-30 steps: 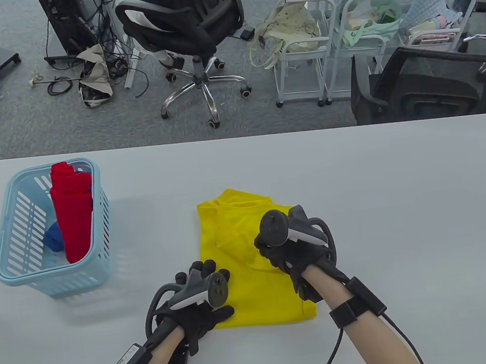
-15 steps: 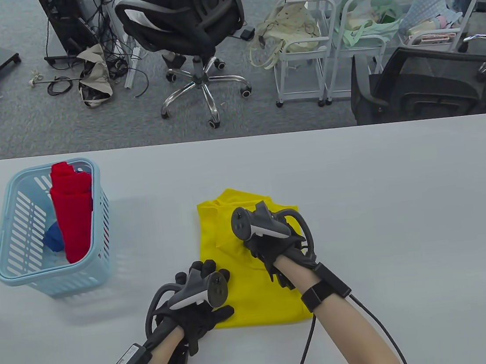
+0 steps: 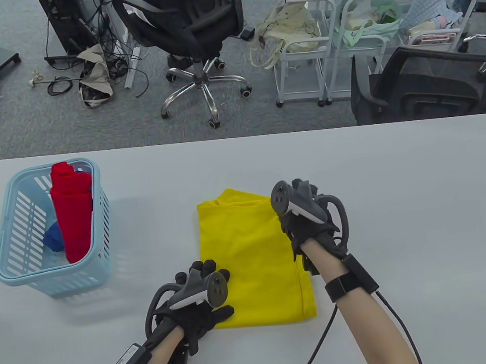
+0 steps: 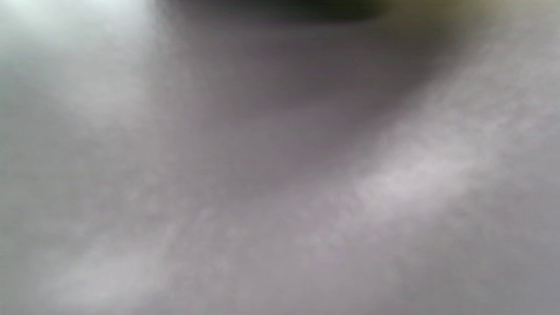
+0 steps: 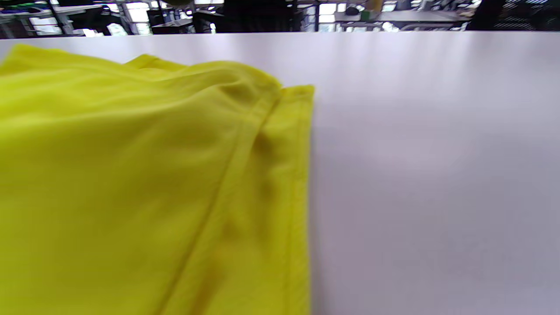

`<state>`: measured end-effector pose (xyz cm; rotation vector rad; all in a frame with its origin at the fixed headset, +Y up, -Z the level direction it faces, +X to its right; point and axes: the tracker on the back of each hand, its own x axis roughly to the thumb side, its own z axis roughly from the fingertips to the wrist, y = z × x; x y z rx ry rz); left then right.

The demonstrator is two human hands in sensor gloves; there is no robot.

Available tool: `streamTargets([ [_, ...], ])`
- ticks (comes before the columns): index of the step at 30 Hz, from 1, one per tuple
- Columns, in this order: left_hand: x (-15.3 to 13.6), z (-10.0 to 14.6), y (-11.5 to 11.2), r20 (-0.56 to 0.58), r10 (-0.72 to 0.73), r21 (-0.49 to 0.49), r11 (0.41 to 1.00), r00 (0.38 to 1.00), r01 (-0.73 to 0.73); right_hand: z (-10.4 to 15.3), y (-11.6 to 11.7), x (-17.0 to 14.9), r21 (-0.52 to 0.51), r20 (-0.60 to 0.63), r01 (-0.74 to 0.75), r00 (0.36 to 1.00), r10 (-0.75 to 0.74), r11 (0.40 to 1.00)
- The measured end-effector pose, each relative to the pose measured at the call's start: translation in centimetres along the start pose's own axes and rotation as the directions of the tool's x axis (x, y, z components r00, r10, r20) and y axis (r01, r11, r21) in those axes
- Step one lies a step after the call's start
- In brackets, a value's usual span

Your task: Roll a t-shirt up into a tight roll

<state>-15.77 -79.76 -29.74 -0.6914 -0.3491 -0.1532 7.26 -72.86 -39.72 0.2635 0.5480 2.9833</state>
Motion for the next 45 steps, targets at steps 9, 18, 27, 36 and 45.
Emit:
streamTargets([
  [9,0.0,0.0,0.0,0.003,0.018,-0.004,1.000,1.000,-0.018,-2.8,4.0,-2.2,0.217,-0.136,-0.044,0.988,0.075,0.975],
  [18,-0.1,0.0,0.0,0.009,0.011,-0.005,1.000,1.000,-0.011,2.3,1.6,0.0,0.092,-0.059,-0.191,0.979,0.197,0.977],
  [27,-0.1,-0.1,0.1,0.012,-0.003,0.005,1.000,1.000,0.003,9.4,7.3,-0.1,0.279,0.188,-0.203,0.970,0.154,0.939],
  [36,0.5,2.3,1.6,0.060,0.006,0.100,0.995,0.998,-0.012,13.3,4.9,-0.2,0.088,0.061,-0.320,0.947,0.315,0.943],
  [45,2.2,5.3,0.8,0.135,-0.114,0.357,0.932,0.984,0.059,13.1,6.9,0.5,0.001,0.125,-0.330,0.937,0.327,0.944],
])
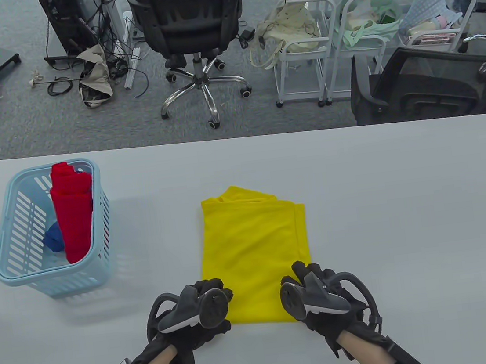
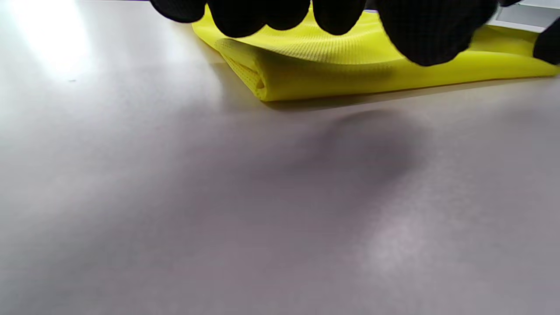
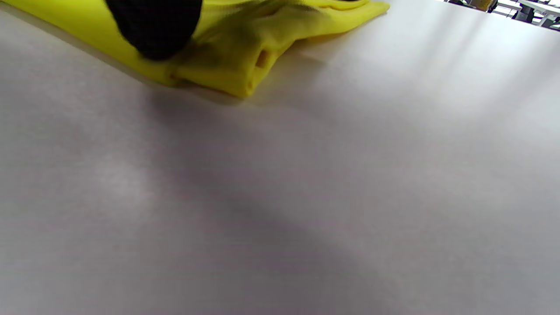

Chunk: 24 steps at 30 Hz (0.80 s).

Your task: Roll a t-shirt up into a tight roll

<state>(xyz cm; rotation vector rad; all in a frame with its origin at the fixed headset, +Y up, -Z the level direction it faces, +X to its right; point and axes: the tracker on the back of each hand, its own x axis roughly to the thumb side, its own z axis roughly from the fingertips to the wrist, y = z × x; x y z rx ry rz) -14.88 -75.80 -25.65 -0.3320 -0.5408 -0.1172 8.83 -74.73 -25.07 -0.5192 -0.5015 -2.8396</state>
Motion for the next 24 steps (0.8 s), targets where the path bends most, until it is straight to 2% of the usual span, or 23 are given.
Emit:
streamTargets([
  [3,0.8,0.1,-0.2,0.009,-0.133,0.042,0.990,0.991,0.133,1.2,-0.6,0.0,-0.046,0.029,0.017,0.999,-0.015,0.999],
  [6,1.3,0.9,0.1,0.031,-0.109,0.061,0.992,0.994,0.107,2.3,-0.9,0.3,-0.065,0.085,0.030,0.996,-0.024,0.997],
  [9,1.7,1.3,0.2,0.029,-0.156,0.079,0.985,0.987,0.153,1.5,0.1,0.6,0.010,0.110,0.006,0.994,-0.007,1.000],
  [10,1.8,1.2,0.1,0.020,-0.191,0.071,0.979,0.981,0.189,0.8,1.1,0.6,0.073,0.109,-0.001,0.994,-0.006,0.997],
  [12,1.6,0.9,-0.3,-0.011,-0.238,0.052,0.970,0.971,0.238,0.5,1.2,-0.2,0.072,0.120,0.064,0.990,-0.073,0.995],
  [16,1.3,0.7,-0.4,-0.021,-0.206,0.049,0.977,0.978,0.207,0.1,1.4,-1.2,0.084,0.095,0.100,0.990,-0.108,0.991],
  [20,1.2,0.4,-0.4,-0.060,-0.273,0.070,0.958,0.960,0.276,-0.1,1.3,-1.1,0.038,0.085,0.081,0.993,-0.084,0.996],
  [24,1.3,-0.2,-0.3,-0.071,-0.268,0.084,0.958,0.961,0.273,-0.7,1.4,-0.8,0.008,0.062,0.102,0.993,-0.102,0.995],
])
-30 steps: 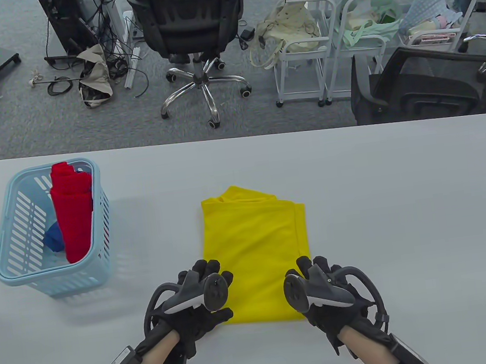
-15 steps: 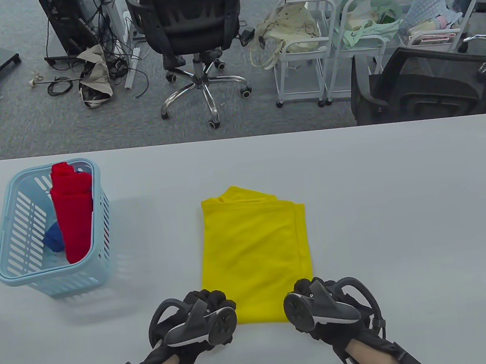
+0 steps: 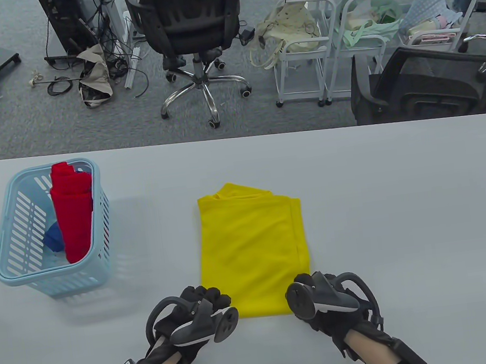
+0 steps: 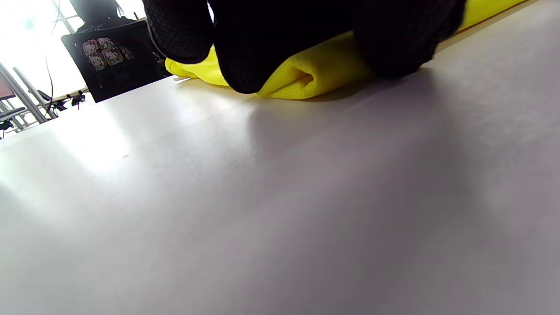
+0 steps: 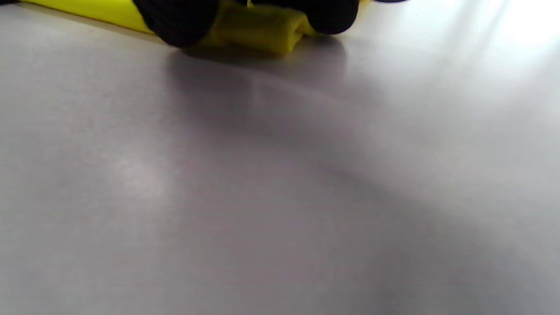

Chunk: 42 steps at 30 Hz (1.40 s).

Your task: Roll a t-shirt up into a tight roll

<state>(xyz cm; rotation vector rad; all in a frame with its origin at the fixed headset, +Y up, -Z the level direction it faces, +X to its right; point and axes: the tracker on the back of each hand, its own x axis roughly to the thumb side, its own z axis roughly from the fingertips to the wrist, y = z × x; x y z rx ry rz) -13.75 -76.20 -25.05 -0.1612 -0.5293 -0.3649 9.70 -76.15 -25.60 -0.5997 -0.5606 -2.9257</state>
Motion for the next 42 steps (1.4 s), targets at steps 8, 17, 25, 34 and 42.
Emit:
streamTargets([
  [8,-0.3,-0.5,0.3,-0.020,-0.002,0.083,0.997,1.000,0.004,-0.1,-0.5,-0.3,-0.047,0.034,0.014,0.999,-0.012,0.999],
  [17,-3.7,0.8,0.7,0.060,0.496,-0.107,0.866,0.866,-0.488,0.8,-1.5,-2.4,0.022,0.135,0.345,0.929,-0.344,0.938],
  [25,-3.7,-0.3,-0.6,-0.120,0.237,0.035,0.971,0.964,-0.235,-0.9,-0.9,-1.8,0.057,-0.028,0.300,0.954,-0.299,0.952],
  [34,-2.0,2.0,2.3,0.045,0.239,0.127,0.962,0.970,-0.243,-0.6,-0.9,-0.9,0.029,-0.062,0.228,0.972,-0.226,0.973],
  [42,0.0,0.5,-0.1,0.082,0.139,0.007,0.990,0.987,-0.140,2.0,-3.1,0.2,-0.172,-0.321,-0.274,0.924,0.209,0.946],
])
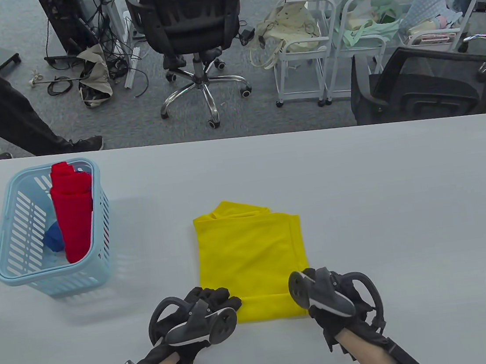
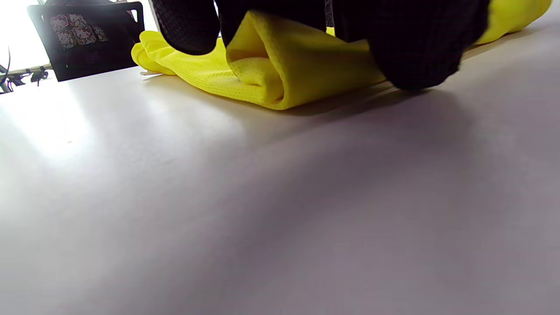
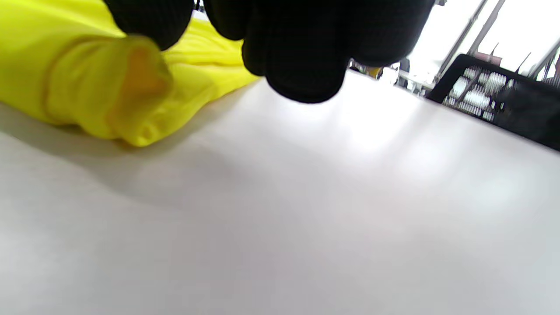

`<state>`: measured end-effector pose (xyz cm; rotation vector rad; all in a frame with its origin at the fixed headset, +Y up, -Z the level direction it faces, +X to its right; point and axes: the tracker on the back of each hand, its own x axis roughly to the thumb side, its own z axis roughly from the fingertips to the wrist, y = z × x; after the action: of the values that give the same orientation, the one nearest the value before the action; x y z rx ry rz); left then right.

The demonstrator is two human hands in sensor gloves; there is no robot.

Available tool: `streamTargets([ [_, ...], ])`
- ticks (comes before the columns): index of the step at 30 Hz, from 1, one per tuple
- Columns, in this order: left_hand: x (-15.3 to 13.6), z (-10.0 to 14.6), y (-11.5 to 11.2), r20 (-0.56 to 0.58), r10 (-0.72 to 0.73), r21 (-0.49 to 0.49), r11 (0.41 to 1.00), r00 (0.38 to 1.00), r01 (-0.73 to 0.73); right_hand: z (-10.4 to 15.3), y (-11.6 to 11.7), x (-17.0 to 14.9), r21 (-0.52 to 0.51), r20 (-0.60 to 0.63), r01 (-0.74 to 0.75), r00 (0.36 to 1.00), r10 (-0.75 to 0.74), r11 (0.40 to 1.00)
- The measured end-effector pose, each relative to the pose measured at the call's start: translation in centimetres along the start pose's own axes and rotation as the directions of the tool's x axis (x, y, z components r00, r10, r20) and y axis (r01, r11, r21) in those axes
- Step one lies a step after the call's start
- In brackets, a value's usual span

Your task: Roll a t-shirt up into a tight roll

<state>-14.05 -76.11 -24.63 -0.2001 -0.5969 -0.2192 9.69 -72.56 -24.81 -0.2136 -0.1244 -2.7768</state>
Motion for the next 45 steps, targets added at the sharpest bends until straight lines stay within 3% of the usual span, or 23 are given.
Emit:
streamTargets([
  [1,0.0,-0.1,0.0,-0.001,-0.010,0.002,1.000,1.000,0.010,0.3,-0.3,0.1,-0.007,0.052,0.044,0.998,-0.044,0.999],
  [2,0.0,-0.1,0.0,-0.002,-0.015,0.004,1.000,1.000,0.015,0.4,-0.5,0.5,0.038,0.180,0.159,0.970,-0.163,0.987],
  [4,-0.1,-0.2,0.0,-0.003,0.003,-0.004,1.000,1.000,-0.003,0.5,0.0,1.8,0.188,0.349,0.331,0.858,-0.378,0.925],
  [5,-0.2,-0.3,-0.2,-0.004,0.010,-0.013,1.000,1.000,-0.010,0.5,0.8,2.7,0.220,0.350,0.314,0.858,-0.375,0.924],
  [8,-0.5,-0.4,-0.3,-0.039,-0.014,-0.053,0.999,0.999,0.012,-0.1,2.5,3.8,0.192,0.327,-0.011,0.944,-0.054,0.981],
  [11,-0.9,-0.6,-0.2,-0.070,-0.105,-0.017,0.994,0.992,0.105,-1.3,2.6,3.1,0.190,0.246,0.096,0.959,-0.142,0.977],
  [16,-0.9,-0.9,0.2,-0.074,-0.118,0.085,0.989,0.990,0.124,-1.7,2.3,2.7,0.118,0.239,0.136,0.958,-0.161,0.984],
  [19,-2.1,-0.8,0.7,-0.054,0.063,0.059,0.996,0.997,-0.060,-1.7,2.3,1.9,0.161,0.278,0.230,0.923,-0.267,0.960],
  [20,-2.9,-0.5,0.8,-0.041,0.203,0.028,0.979,0.978,-0.202,-1.6,2.3,1.3,0.202,0.272,0.310,0.893,-0.357,0.929],
  [23,-4.8,0.1,0.0,-0.044,0.562,-0.098,0.820,0.826,-0.564,-1.7,2.3,-0.4,0.316,0.245,0.497,0.780,-0.575,0.808],
  [25,-5.1,0.2,-0.4,-0.073,0.618,-0.128,0.772,0.782,-0.622,-1.7,2.7,-0.6,0.377,0.214,0.538,0.742,-0.636,0.754],
  [27,-5.1,0.0,-0.3,-0.100,0.530,-0.087,0.839,0.842,-0.538,-1.8,2.9,-0.4,0.346,0.185,0.508,0.787,-0.589,0.789],
  [29,-4.7,-0.1,-0.2,-0.161,0.315,-0.024,0.946,0.935,-0.322,-1.9,3.1,-0.1,0.308,0.129,0.438,0.860,-0.494,0.844],
  [30,-4.5,-0.1,-0.1,-0.189,0.233,-0.008,0.971,0.954,-0.238,-1.9,3.1,0.0,0.301,0.113,0.434,0.868,-0.484,0.849],
  [33,-4.1,-0.1,0.5,-0.301,0.034,0.021,0.999,0.953,-0.029,-1.8,2.9,0.3,0.281,0.086,0.419,0.885,-0.458,0.864],
  [35,-3.6,0.3,1.5,-0.333,0.020,0.093,0.996,0.943,0.012,-1.8,2.9,0.3,0.279,0.087,0.415,0.887,-0.453,0.866],
  [37,-2.7,0.8,2.4,-0.272,0.046,0.159,0.987,0.961,-0.002,-1.8,2.9,0.2,0.283,0.084,0.424,0.882,-0.463,0.860],
  [40,-0.6,1.0,2.3,-0.021,0.096,0.133,0.987,0.995,-0.093,-1.9,3.0,0.1,0.290,0.083,0.435,0.876,-0.475,0.853],
  [43,0.9,0.2,0.7,0.019,0.062,-0.001,0.998,0.998,-0.062,-1.9,3.1,-0.1,0.297,0.083,0.451,0.866,-0.493,0.842],
  [45,0.9,0.0,0.5,0.002,-0.043,0.024,0.999,0.999,0.043,-1.9,3.0,-0.6,0.299,0.076,0.473,0.854,-0.514,0.829],
])
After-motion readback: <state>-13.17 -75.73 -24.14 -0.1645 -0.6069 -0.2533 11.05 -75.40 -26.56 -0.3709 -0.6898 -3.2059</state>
